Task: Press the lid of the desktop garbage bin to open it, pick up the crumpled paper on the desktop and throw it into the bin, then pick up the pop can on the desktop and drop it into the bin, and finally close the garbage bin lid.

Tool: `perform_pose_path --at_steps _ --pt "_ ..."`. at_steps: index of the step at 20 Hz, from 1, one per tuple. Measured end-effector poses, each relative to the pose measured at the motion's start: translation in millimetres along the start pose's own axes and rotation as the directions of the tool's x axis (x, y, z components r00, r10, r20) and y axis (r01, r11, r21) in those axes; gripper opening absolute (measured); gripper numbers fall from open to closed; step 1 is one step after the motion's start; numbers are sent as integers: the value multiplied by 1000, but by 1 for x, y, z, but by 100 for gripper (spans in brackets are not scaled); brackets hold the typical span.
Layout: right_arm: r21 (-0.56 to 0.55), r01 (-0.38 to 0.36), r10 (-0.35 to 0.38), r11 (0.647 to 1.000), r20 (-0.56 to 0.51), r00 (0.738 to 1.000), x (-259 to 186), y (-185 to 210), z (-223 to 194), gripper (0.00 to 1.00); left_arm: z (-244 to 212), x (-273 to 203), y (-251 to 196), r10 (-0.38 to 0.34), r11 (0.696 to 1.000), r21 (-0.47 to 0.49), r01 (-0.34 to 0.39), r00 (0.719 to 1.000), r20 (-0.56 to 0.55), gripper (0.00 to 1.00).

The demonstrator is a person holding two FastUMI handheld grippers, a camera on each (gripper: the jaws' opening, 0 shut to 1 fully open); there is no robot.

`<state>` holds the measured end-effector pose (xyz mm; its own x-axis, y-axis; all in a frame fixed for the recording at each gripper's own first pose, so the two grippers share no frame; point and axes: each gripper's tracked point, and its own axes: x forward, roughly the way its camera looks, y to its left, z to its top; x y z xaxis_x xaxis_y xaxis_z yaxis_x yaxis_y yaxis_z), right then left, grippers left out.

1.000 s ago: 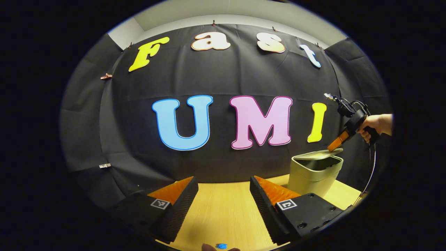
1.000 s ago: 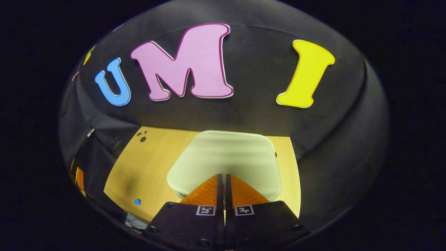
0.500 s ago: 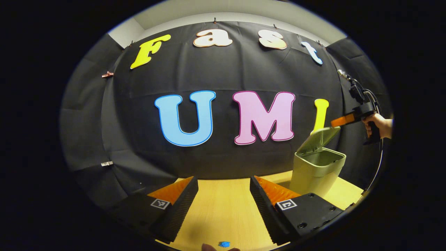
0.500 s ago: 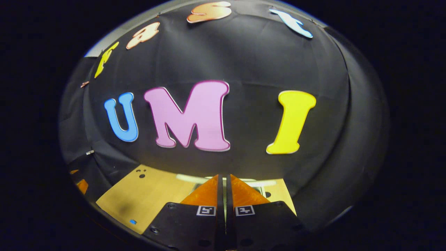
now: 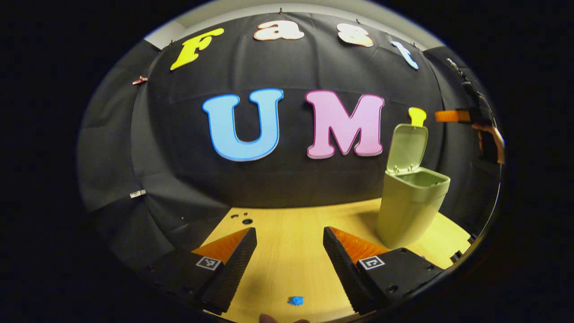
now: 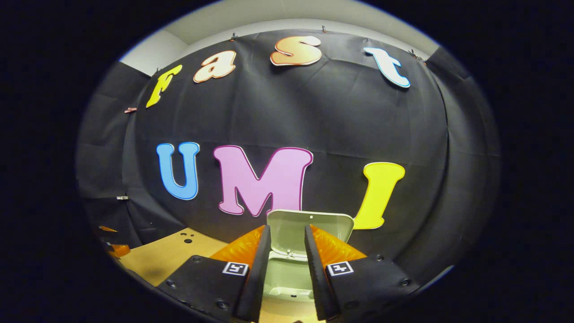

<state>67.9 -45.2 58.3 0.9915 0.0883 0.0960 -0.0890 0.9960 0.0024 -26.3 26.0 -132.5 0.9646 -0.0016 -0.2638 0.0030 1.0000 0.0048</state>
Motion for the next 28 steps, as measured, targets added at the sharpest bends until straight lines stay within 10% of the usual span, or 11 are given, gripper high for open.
perform_pose_path --at_steps 13,28 --pt "-22 1 -1 1000 -28 1000 -60 34 -20 59 -193 18 -10 -50 993 85 87 927 -371 92" --pt "-29 62 -65 998 -109 992 -98 30 -43 59 -285 55 -10 -79 996 0 94 831 -550 80"
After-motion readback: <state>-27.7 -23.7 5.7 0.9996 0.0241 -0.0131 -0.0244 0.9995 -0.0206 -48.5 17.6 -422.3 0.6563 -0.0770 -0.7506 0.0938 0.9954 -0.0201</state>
